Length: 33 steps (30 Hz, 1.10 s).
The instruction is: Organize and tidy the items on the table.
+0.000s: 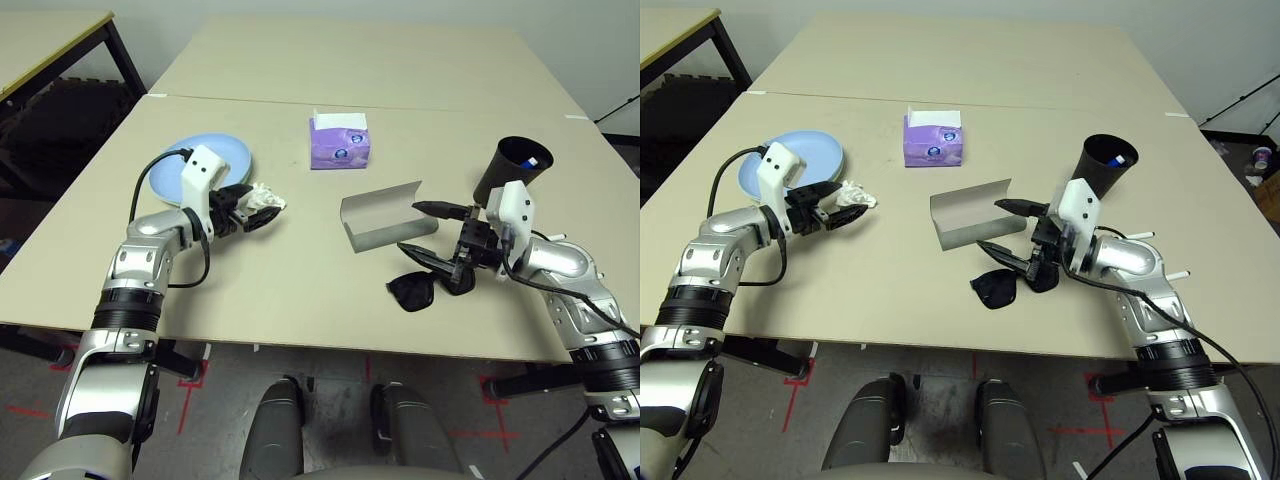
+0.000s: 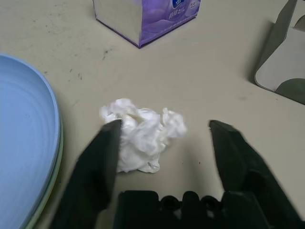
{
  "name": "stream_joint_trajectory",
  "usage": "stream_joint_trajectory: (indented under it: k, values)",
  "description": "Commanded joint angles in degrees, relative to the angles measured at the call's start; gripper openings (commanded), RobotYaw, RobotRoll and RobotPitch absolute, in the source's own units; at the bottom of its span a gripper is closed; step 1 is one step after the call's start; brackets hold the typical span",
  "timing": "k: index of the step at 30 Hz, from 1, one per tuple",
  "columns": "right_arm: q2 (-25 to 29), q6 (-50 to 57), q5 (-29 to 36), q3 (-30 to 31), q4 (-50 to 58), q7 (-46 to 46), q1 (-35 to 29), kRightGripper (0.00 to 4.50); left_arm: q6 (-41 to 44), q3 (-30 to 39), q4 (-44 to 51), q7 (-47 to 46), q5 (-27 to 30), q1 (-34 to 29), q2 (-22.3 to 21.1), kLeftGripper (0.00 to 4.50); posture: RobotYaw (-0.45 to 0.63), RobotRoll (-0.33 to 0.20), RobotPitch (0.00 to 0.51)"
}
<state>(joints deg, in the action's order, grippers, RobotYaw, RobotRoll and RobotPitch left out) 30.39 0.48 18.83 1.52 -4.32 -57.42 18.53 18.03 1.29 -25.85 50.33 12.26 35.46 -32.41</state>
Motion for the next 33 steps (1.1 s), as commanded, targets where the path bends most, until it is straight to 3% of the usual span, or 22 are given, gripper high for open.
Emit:
stream_joint_trajectory:
  k: [1, 7, 33]
  values:
    - [-0.19, -0.19, 0.30, -0.59, 1.28, 0.44, -0.55, 4.50, -0.51, -0.95, -1.44, 1.20, -0.83, 0.72, -0.14, 2.33, -0.01, 0.000, 0.116]
    - [-0.30, 0.70, 1.02, -0.56, 2.71, 0.66, -0.51, 4.50, -1.29, -0.96, -3.81, 1.42, -1.56, 1.80, -0.36, 0.12, -0.01, 0.000, 0.115]
    - [-1.24, 1.28, 1.46, -0.03, 2.84, 0.56, 0.11, 4.50, 0.38, 7.69, -7.06, -1.37, 1.46, 11.51, -5.56, 0.05, 0.01, 0.000, 0.108]
